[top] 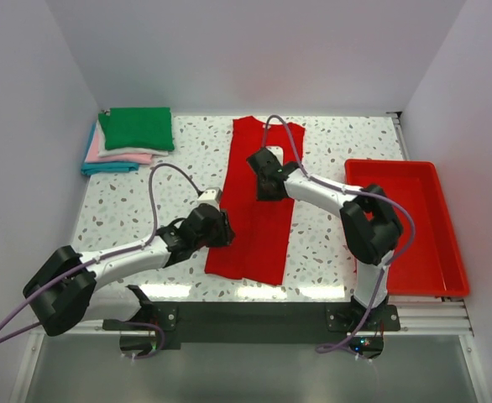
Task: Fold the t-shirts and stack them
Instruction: Fold the tshirt
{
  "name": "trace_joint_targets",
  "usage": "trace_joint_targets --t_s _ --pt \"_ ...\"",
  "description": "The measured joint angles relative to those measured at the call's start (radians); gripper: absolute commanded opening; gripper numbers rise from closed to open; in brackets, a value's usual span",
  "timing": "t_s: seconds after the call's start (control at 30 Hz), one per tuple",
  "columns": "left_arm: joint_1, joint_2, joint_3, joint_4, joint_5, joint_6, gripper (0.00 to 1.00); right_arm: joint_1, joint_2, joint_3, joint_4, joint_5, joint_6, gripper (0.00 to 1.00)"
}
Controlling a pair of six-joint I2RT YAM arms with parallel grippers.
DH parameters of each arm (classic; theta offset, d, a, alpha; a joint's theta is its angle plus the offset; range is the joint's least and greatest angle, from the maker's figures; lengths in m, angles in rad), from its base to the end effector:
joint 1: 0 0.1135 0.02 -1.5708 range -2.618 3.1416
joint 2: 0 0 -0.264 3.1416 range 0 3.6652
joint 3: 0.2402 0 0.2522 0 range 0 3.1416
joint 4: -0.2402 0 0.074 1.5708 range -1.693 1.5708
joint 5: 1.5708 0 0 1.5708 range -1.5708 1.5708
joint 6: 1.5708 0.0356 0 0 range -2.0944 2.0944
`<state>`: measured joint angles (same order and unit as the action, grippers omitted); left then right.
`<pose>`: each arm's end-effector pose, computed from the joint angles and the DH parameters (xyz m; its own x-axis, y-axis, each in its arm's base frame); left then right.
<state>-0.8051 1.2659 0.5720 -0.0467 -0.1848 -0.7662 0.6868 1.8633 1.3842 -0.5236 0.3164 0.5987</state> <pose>0.1765 -0.1742 0.1812 -0.7631 -0.1897 -0.6178 0.1186 0.8986 -0.4224 0.3157 0.2445 0.2157 -0.8051 0.0325 -0.5923 -0.0235 0.9960 0.0866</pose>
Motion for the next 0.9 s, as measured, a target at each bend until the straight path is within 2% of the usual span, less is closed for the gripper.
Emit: trace_joint_targets --t_s 0.3,0.5,0.9 --pt "0.0 -0.041 -0.014 0.008 0.023 0.004 0.42 -0.001 0.174 0.112 -0.02 0.068 0.016 0.33" --pt "0.0 -0.042 -0.014 0.008 0.025 0.018 0.42 -0.001 0.21 0.163 -0.039 0.105 0.021 0.3" --pt "0.0 -0.042 -0.036 0.023 0.025 0.027 0.42 -0.001 0.214 0.154 -0.053 0.113 0.031 0.29"
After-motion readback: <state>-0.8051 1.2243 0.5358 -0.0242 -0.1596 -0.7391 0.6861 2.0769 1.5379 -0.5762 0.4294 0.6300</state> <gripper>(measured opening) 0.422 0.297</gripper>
